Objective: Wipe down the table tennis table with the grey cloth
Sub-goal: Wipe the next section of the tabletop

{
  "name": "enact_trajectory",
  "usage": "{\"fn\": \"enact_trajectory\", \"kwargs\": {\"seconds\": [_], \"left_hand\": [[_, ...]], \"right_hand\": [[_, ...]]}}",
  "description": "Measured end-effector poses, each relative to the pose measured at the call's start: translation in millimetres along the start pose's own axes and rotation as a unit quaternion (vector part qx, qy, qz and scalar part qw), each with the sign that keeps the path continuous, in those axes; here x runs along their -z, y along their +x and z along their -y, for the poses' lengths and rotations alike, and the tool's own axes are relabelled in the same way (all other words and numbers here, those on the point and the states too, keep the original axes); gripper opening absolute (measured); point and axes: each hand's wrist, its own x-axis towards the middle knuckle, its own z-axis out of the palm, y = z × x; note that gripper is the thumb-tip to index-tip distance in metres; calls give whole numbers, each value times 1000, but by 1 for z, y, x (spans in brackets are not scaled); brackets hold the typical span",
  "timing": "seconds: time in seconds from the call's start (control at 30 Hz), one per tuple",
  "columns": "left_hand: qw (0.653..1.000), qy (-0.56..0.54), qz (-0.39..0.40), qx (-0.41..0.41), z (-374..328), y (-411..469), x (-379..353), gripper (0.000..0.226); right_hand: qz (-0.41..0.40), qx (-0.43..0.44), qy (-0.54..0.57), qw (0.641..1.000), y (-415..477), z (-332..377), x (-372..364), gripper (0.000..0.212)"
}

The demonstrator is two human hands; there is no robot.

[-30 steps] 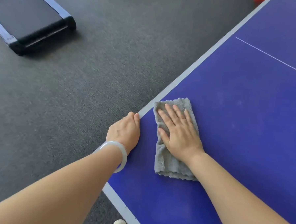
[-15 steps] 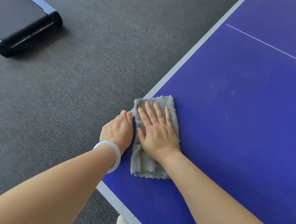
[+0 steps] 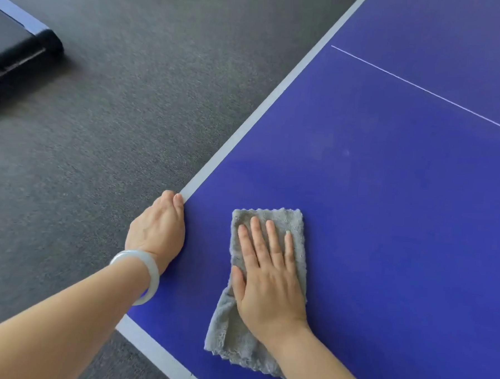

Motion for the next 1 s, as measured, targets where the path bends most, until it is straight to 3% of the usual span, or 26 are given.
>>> {"fn": "enact_trajectory", "kwargs": {"seconds": [0.07,0.13,0.27,0.43,0.6,0.77,0.87,1.0], "left_hand": [[999,-14,-18,-28,0,0,0,35],[995,2,-51,-81,-1,-3,0,43],[987,41,-58,-144,-28,2,-2,47],[997,-4,-31,-77,-95,48,-8,49],[1000,-16,-21,-5,-112,71,-18,40],[998,-64,-22,12,-107,73,-15,39],[999,-43,-16,20,-110,74,-13,43],[999,-36,-16,21,-108,72,-13,42]], "right_hand": [[14,77,3,997,17,-35,6,61],[26,81,-8,996,36,-83,18,60],[28,-32,-26,999,55,-146,33,60],[-10,-177,-42,983,30,-109,21,64],[6,17,14,1000,20,-67,14,61],[60,179,21,982,113,-73,20,60],[67,195,24,978,178,-85,24,59],[50,103,-17,993,237,-110,34,59]]}}
